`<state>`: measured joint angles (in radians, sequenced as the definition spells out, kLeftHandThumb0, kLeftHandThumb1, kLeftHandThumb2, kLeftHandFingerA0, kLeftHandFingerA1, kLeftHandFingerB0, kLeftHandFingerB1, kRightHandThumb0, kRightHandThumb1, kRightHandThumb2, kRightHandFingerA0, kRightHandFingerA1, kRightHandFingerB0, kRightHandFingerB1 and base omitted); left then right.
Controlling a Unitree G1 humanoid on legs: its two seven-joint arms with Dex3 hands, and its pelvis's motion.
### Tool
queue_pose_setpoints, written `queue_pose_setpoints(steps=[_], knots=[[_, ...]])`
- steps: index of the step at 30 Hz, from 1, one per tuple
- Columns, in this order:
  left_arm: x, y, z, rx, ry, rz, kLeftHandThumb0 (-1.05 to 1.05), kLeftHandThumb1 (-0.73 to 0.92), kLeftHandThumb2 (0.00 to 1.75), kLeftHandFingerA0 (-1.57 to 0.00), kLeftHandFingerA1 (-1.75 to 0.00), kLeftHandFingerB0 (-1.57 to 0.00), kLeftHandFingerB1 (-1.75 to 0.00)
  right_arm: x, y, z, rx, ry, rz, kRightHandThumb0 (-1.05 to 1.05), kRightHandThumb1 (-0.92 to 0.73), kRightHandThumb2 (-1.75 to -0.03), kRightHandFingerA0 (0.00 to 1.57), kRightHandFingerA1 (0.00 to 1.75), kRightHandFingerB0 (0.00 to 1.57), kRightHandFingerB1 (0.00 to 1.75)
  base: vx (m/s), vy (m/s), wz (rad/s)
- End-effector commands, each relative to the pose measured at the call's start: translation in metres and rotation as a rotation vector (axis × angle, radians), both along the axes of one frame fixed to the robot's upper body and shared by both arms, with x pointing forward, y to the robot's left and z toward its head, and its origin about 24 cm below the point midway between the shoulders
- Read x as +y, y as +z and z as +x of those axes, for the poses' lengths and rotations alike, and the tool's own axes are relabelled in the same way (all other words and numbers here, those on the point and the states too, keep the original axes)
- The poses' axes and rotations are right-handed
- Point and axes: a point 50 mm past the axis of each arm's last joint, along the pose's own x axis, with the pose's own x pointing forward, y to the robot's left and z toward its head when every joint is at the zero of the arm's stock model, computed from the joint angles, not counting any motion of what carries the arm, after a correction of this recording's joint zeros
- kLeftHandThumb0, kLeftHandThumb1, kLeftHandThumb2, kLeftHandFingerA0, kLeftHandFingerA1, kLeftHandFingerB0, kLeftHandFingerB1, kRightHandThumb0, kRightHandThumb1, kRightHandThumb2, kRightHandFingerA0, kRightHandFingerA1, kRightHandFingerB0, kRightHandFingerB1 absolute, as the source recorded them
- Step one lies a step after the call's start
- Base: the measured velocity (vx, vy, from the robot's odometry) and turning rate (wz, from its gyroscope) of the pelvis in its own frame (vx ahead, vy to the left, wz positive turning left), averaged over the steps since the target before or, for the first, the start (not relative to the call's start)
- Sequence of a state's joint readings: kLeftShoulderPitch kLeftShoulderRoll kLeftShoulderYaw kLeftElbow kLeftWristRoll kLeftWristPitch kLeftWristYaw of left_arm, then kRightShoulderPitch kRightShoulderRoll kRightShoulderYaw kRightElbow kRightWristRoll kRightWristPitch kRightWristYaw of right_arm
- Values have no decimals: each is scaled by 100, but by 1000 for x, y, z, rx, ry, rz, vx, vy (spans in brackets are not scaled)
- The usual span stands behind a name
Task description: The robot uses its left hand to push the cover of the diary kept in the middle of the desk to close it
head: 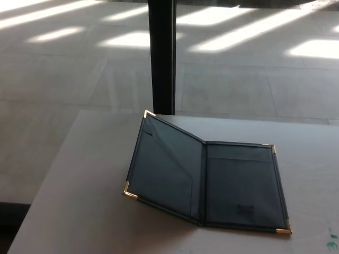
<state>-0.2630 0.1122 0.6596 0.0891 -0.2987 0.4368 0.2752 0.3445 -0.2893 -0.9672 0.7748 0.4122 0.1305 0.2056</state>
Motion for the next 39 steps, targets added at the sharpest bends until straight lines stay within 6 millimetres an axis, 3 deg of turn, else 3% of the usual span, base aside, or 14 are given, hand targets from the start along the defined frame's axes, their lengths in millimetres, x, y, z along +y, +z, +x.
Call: queue_pose_setpoints(steps=[1,2,3,7,13,14,16,22,25,26,32,33,37,39], knots=[[-35,16,30,-15,-103,-113,-85,92,83,-48,-49,-38,-44,-9,11,1,-44,-20,-3,-69,-88,-66,61,77,47,52,0,0,0],[-45,18,34,-32,-153,-123,-81,92,85,-45,-50,-35,-45,-7,12,0,-46,-23,1,-70,-88,-67,61,79,47,52,0,0,0],[-67,20,40,-60,-238,-153,-81,92,86,-34,-46,-26,-42,-8,13,0,-48,-15,-4,-69,-89,-66,58,79,45,51,0,0,0],[-107,15,46,-58,-371,-177,-85,92,84,-34,-44,-25,-41,-8,12,2,-64,-36,13,-69,-88,-66,62,80,44,50,0,0,0],[-132,6,45,-34,-430,-204,-79,92,93,-31,-46,-24,-43,-7,9,2,-72,-11,16,-69,-90,-66,54,80,41,51,0,0,0],[-140,2,44,0,-462,-167,-77,92,94,-37,-42,-26,-38,-6,9,4,-79,-17,19,-69,-89,-66,52,78,43,51,0,0,0],[-143,-2,44,26,-462,-155,-75,92,92,-32,-47,-30,-45,-6,10,7,-91,-25,23,-69,-89,-66,54,77,43,50,0,0,0],[-140,-11,41,59,-444,-154,-75,92,90,-37,-47,-26,-43,-10,8,9,-82,-51,18,-67,-88,-66,56,71,45,50,0,0,0],[-137,-13,40,70,-458,-135,-70,92,92,-33,-45,-26,-43,-9,7,11,-85,-20,21,-69,-89,-66,58,76,45,51,0,0,0],[-136,-15,39,89,-454,-125,-75,92,88,-36,-44,-26,-41,-8,6,13,-98,-19,25,-69,-90,-66,51,74,43,51,0,0,0],[-135,-28,32,132,-441,-122,-77,92,87,-38,-43,-28,-40,-10,5,16,-110,-25,22,-68,-89,-66,57,72,43,48,0,0,0],[-136,-30,31,137,-434,-141,-81,92,86,-39,-43,-29,-40,-10,5,16,-113,-28,22,-68,-89,-66,53,71,44,50,0,0,0],[-153,-34,25,162,-436,-182,-89,92,83,-46,-44,-31,-39,-11,13,21,-138,-11,2,-69,-89,-66,54,76,45,53,0,0,0],[-164,-34,23,140,-435,-254,-88,92,83,-42,-47,-31,-42,-11,16,23,-139,-18,3,-70,-89,-66,55,78,44,52,0,0,0]])
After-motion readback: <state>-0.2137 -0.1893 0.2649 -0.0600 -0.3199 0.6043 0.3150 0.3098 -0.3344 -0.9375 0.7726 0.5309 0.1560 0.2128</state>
